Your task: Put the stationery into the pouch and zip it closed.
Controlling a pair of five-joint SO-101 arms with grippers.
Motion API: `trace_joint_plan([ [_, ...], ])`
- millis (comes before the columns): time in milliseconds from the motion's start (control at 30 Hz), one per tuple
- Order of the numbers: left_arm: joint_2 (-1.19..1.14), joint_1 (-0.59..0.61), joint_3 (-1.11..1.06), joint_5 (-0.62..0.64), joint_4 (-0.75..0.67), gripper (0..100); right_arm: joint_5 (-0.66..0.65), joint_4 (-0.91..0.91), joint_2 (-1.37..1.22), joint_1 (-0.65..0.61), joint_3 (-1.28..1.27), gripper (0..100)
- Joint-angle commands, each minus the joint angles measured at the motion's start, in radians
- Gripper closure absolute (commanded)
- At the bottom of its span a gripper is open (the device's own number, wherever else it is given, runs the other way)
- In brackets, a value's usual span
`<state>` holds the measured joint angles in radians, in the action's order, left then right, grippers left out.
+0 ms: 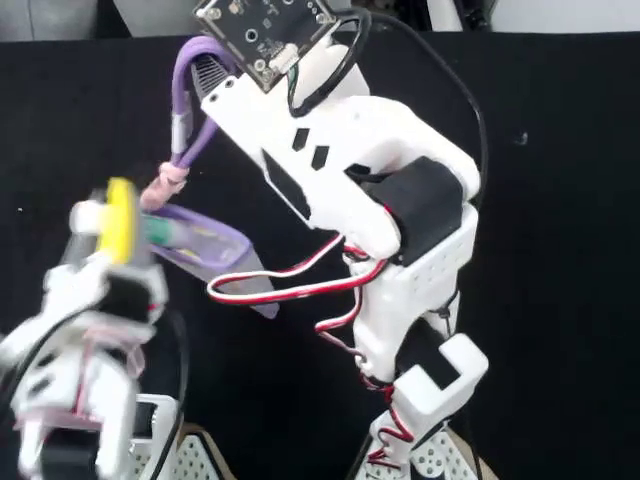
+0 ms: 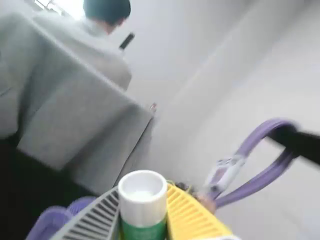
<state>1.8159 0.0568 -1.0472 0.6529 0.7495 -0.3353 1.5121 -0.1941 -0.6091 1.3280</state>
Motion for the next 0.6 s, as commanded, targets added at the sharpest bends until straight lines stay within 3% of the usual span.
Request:
trace_joint_plan([
  [0,0.008,-0.021,-0.007,-0.04,0.043,97,0.008,-0.017,0.008,0.041,0.039,98.8],
  [200,0.009,-0.024,0.039,-0.084,0.129,97,0.008,-0.029,0.002,0.055,0.035,98.8],
  [333,0.008,-0.143,-0.004,-0.247,0.133,96,0.008,-0.031,0.001,0.054,0.035,98.8],
  [433,0.008,-0.272,-0.045,-0.37,0.133,88,0.008,-0.037,0.001,0.054,0.031,98.8],
  [567,0.008,-0.326,-0.051,-0.377,0.135,81,0.008,-0.037,0.001,0.055,0.031,98.8],
])
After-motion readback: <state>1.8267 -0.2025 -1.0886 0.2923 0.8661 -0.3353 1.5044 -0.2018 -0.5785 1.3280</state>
